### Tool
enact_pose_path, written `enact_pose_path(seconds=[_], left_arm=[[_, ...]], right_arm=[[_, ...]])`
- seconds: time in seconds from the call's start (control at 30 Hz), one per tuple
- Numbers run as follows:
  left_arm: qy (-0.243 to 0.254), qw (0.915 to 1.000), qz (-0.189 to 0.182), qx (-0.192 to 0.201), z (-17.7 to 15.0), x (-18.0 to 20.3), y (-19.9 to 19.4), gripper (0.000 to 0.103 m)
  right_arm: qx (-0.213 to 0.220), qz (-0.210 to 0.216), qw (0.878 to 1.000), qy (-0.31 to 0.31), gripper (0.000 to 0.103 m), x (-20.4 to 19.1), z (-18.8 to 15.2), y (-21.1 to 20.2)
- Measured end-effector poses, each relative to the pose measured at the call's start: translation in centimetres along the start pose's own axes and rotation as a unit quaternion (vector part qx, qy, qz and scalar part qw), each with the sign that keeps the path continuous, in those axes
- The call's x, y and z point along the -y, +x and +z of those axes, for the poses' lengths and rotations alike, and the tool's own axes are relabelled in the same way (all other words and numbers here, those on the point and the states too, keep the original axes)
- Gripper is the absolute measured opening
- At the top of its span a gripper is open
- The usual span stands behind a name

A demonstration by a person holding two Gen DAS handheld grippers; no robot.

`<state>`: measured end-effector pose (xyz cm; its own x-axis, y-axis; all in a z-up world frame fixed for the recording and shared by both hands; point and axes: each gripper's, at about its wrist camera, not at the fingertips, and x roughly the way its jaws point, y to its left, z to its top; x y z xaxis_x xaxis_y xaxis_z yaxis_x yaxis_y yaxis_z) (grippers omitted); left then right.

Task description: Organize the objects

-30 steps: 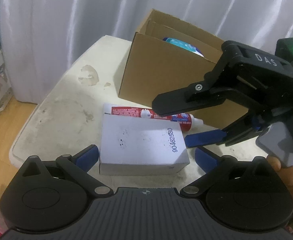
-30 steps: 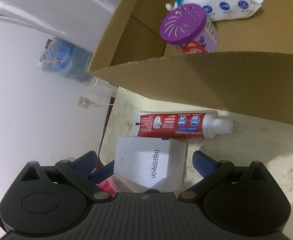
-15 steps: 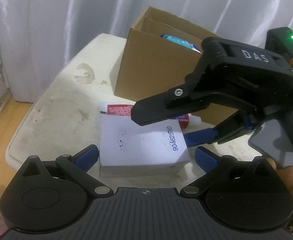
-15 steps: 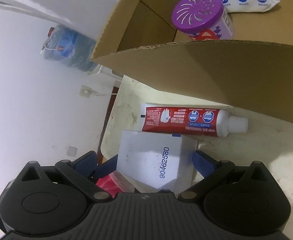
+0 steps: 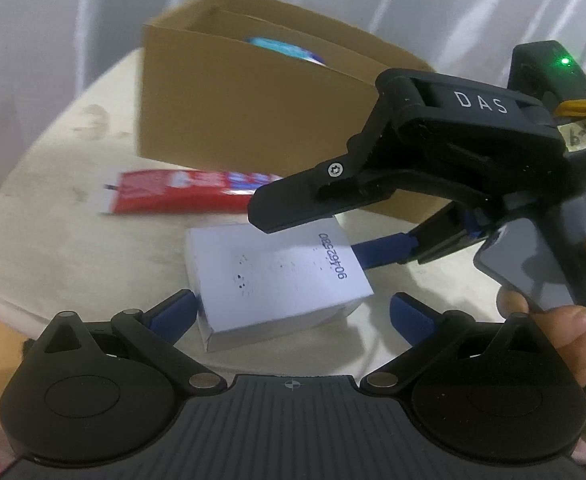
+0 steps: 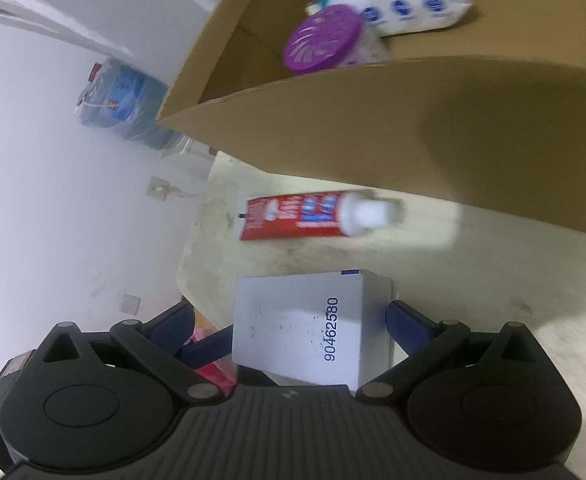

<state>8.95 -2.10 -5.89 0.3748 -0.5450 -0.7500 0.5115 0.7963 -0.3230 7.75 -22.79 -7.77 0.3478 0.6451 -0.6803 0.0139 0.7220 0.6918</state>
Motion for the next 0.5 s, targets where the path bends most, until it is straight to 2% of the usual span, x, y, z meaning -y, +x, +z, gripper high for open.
enact_pose_path(seconds=[0.3,0.5], left_arm=[[0.042,0.9978,-0.047,-0.024,-0.8,5.2,1.9,0.103],[0.069,0.9961,-0.047,-0.027,-1.0,6.7,2.7,0.103]], right_arm=[[0.044,-0.012,0.999,0.028,0.103,4.6,-2.6,-4.9],[0.064,0.007,0.997,0.049,0.103,6.3,-3.5,-6.3]])
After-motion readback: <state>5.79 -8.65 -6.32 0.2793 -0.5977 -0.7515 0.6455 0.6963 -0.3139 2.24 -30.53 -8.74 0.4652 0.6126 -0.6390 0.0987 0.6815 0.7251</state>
